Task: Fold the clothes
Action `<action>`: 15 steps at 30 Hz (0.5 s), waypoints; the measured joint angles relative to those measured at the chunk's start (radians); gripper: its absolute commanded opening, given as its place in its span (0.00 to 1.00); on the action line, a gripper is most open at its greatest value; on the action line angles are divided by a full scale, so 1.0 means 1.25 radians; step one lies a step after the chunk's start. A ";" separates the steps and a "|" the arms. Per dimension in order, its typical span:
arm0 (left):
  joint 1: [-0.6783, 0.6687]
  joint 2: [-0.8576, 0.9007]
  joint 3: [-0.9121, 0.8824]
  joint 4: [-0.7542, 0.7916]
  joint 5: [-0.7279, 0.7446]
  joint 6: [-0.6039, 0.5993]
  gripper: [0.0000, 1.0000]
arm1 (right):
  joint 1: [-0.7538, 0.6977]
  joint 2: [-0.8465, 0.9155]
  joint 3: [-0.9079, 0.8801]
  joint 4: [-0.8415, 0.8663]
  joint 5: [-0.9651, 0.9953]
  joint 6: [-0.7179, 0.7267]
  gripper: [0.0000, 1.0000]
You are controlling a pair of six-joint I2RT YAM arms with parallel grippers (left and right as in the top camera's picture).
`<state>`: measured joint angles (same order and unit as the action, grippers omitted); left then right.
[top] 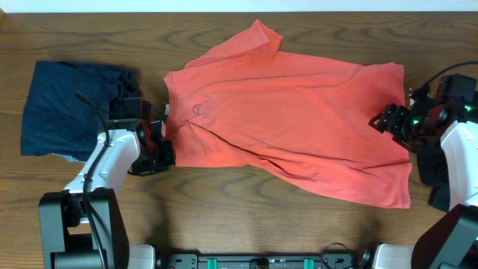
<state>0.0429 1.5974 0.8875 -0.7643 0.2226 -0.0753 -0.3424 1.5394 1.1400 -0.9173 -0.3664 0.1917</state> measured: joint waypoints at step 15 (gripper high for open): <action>0.000 0.000 0.019 0.095 -0.059 0.005 0.88 | 0.000 0.000 0.000 0.008 0.000 0.000 0.77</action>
<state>0.0429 1.5974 0.9115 -0.6460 0.1493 -0.0696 -0.3424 1.5394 1.1400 -0.9070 -0.3664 0.1917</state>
